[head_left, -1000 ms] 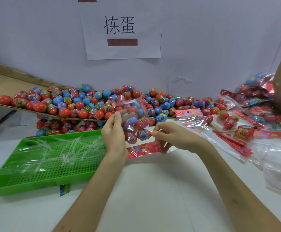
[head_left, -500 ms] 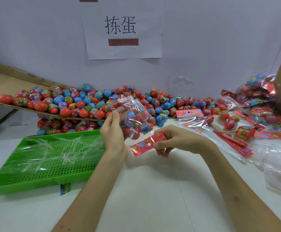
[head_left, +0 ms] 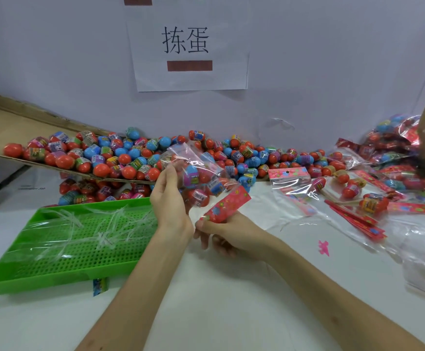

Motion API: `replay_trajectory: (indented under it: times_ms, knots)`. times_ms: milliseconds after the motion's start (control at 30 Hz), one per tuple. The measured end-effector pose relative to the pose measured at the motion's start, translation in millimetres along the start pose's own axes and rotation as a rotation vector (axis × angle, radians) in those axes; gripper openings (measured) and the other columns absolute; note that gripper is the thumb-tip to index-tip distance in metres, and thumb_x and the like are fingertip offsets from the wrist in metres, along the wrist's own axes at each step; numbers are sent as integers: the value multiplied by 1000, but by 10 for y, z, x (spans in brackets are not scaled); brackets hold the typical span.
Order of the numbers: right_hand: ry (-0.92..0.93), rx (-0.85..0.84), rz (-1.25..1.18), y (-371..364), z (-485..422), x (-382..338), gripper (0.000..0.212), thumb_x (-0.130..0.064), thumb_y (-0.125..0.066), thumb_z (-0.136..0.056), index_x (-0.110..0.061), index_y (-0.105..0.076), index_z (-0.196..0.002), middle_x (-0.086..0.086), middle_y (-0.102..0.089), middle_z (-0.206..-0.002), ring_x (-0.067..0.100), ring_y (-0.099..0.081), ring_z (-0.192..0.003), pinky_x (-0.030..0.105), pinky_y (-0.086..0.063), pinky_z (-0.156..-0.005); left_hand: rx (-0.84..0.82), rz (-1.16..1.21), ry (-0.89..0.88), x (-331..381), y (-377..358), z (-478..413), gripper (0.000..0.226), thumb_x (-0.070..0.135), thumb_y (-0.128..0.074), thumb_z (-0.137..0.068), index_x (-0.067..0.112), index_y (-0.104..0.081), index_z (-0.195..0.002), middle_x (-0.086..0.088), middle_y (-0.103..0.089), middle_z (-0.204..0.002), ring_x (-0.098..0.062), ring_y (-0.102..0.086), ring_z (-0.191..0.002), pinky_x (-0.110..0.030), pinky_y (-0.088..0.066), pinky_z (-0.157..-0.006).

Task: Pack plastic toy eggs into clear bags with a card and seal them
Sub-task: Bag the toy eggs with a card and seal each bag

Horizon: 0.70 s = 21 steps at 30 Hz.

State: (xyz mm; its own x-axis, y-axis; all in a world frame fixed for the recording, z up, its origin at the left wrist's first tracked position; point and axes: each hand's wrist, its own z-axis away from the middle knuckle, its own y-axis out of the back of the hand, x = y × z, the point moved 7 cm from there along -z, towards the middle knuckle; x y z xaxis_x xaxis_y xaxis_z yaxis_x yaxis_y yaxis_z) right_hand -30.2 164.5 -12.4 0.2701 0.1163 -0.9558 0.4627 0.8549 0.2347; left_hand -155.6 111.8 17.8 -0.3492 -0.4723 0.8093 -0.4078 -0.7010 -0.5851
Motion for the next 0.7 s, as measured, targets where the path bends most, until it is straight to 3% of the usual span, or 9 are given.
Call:
replay_trajectory:
  times_ms: [67,167,300,367,433,500,567,633,700]
  knots:
    - [-1,-69,-4,14,22,-11,25,-31,-64,-99,-16,-75,-82,6,-69,-72,13,-49,-44,21,-36,-38,25,3,44,-9,30,-27,22,31,-57,-106,26,-76,-98,6,-79,-95,-15,-73,-92,-27,-60,-64]
    - [-28,-126,49,-26,25,0,25,-31,-67,-97,-18,-75,-78,6,-69,-69,12,-50,-43,21,-39,-40,31,31,118,-59,31,-9,25,30,-57,-107,19,-71,-123,-4,-78,-111,-20,-75,-101,-37,-63,-81]
    - [-61,-216,148,-18,51,13,10,-26,-72,-93,-23,-79,-87,0,-73,-75,8,-57,-50,19,-49,-47,20,-6,15,9,29,-38,33,30,-57,-107,35,-80,-85,8,-80,-89,-10,-77,-85,-26,-61,-67]
    - [-86,-286,221,119,113,7,4,-17,-74,-90,-20,-76,-93,-5,-75,-81,7,-63,-59,20,-53,-56,3,-79,-53,70,17,-36,37,33,-56,-106,39,-80,-78,7,-80,-91,-13,-77,-90,-29,-62,-69]
    - [-54,-164,173,409,88,-41,18,-4,-68,-93,-18,-72,-104,2,-74,-90,11,-65,-68,23,-55,-61,-50,-157,-122,83,-47,6,33,32,-55,-107,33,-79,-85,1,-79,-99,-19,-76,-99,-39,-64,-81]
    - [6,92,-19,755,55,-106,20,-1,-57,-99,-13,-71,-106,12,-69,-92,17,-64,-69,28,-56,-62,-107,-244,-200,85,-135,80,30,27,-53,-108,28,-76,-91,6,-80,-97,-14,-75,-96,-40,-63,-85]
    - [69,258,-201,946,41,-144,18,-21,-57,-104,-11,-71,-108,14,-69,-95,21,-66,-77,33,-56,-70,-179,-316,-252,80,-212,148,27,24,-52,-108,24,-75,-95,9,-80,-94,-9,-76,-92,-36,-64,-83]
    - [113,261,-278,922,11,-174,39,-47,-62,-95,-15,-70,-116,8,-73,-102,20,-70,-87,34,-58,-78,-260,-381,-279,46,-282,196,25,22,-52,-108,18,-75,-99,6,-80,-95,-13,-76,-93,-35,-63,-84]
    - [139,229,-273,819,-21,-204,41,-52,-69,-88,-21,-71,-116,0,-75,-107,16,-72,-97,36,-61,-85,-338,-425,-308,12,-341,245,24,20,-52,-108,17,-74,-99,3,-80,-93,-13,-76,-91,-30,-62,-79]
